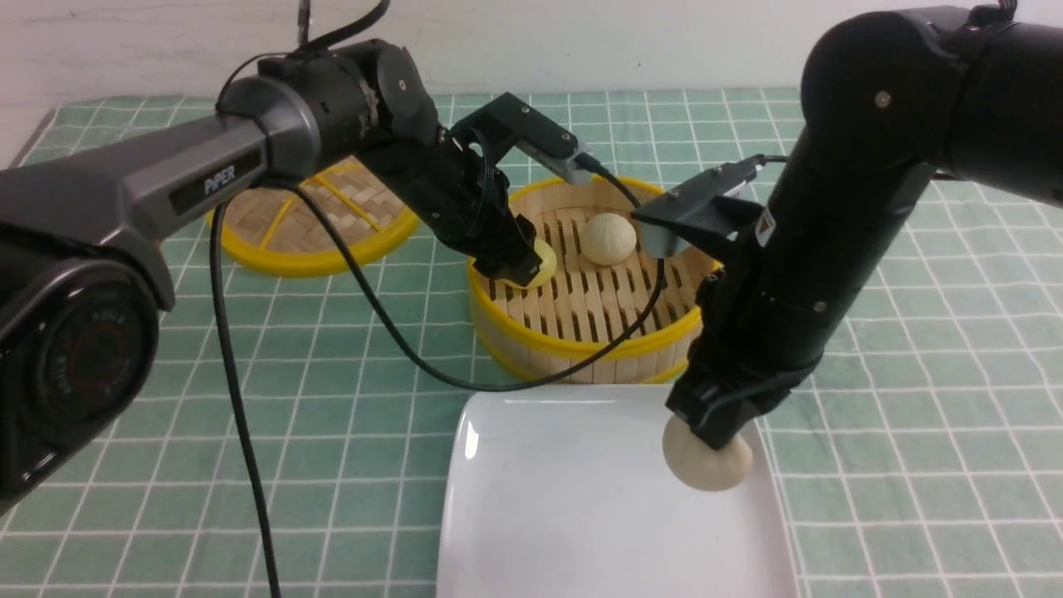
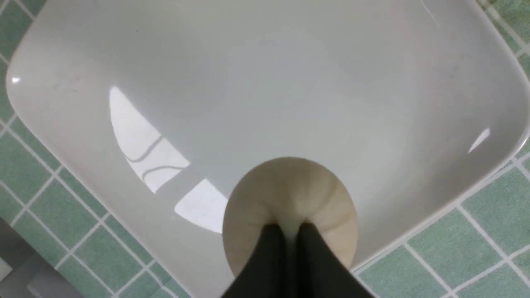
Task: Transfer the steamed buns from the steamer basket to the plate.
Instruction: Use the left arm to grab the steamed stuffed bun that is closest to it, then use the right arm to put the steamed stuffed bun into the plate
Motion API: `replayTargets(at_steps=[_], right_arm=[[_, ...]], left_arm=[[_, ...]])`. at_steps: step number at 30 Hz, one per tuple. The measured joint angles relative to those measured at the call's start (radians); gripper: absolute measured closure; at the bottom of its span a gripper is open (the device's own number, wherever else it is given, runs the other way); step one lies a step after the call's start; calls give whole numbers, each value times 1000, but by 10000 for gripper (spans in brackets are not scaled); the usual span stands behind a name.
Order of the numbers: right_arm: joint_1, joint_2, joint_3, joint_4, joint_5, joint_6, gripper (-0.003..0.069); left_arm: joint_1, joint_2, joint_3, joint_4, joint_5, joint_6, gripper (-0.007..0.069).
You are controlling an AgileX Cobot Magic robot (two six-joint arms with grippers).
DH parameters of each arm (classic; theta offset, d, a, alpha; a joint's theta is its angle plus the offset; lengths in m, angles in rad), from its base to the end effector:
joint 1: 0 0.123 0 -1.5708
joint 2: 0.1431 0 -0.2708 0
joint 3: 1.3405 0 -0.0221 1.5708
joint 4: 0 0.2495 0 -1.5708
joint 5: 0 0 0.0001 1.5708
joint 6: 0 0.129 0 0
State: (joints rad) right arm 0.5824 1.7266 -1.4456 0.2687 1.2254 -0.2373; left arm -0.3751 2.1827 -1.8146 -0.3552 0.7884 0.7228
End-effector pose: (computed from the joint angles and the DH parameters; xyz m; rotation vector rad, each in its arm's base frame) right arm 0.2738 0.2189 0.2322 -1.0983 2.8003 0.4261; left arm 0.4489 -0.2110 0.1646 1.1367 2.3216 -0.2908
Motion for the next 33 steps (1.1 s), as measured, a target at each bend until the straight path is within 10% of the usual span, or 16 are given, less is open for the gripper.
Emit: replayTargets(at_steps=[5, 12, 33], right_arm=[[0, 0, 0, 3, 0, 0, 631], [0, 0, 0, 7, 0, 0, 627], [0, -14, 0, -117, -1, -26, 626]], left_arm=[[-1, 17, -3, -3, -49, 0, 287], [-1, -4, -2, 3, -83, 0, 597], [8, -586, 0, 202, 298, -292, 602]])
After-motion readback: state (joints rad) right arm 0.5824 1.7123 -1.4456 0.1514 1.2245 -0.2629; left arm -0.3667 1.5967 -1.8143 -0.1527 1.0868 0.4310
